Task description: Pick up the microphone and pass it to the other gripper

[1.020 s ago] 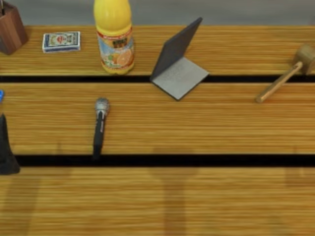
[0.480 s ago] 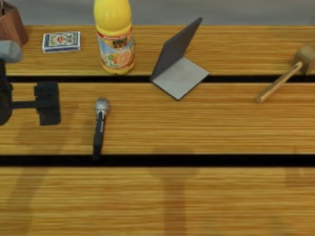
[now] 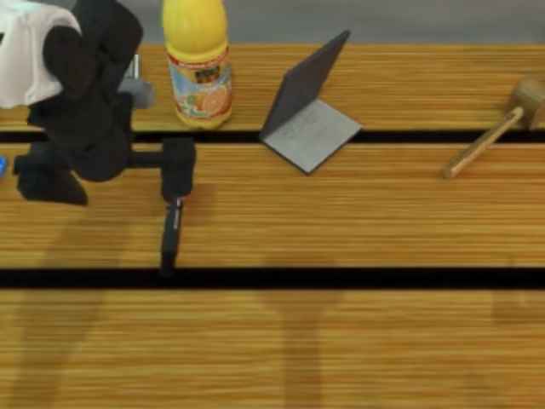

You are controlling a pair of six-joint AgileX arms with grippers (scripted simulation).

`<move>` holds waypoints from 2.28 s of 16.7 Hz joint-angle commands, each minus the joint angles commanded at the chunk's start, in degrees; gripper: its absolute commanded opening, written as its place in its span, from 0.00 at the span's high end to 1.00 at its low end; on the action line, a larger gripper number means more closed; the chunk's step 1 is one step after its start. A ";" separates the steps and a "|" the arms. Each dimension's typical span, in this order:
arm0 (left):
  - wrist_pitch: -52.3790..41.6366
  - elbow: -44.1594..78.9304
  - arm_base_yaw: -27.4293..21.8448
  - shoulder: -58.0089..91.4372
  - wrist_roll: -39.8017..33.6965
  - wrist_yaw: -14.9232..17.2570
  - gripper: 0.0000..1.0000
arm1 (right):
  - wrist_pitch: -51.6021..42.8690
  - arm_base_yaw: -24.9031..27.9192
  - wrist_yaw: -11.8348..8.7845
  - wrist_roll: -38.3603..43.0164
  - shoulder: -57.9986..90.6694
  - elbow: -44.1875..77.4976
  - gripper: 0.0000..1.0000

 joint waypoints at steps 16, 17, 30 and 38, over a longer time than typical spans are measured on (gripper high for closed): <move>1.34 7.40 -2.19 16.34 -1.89 -0.02 0.00 | 0.00 0.00 0.00 0.00 0.00 0.00 0.00; 4.16 6.43 -2.17 17.87 -1.87 0.00 0.00 | 0.00 0.00 0.00 0.00 0.00 0.00 0.00; 13.01 2.87 -2.12 23.46 -1.75 0.05 0.30 | 0.00 0.00 0.00 0.00 0.00 0.00 0.00; 13.01 2.87 -2.12 23.46 -1.75 0.05 0.90 | 0.00 0.00 0.00 0.00 0.00 0.00 0.00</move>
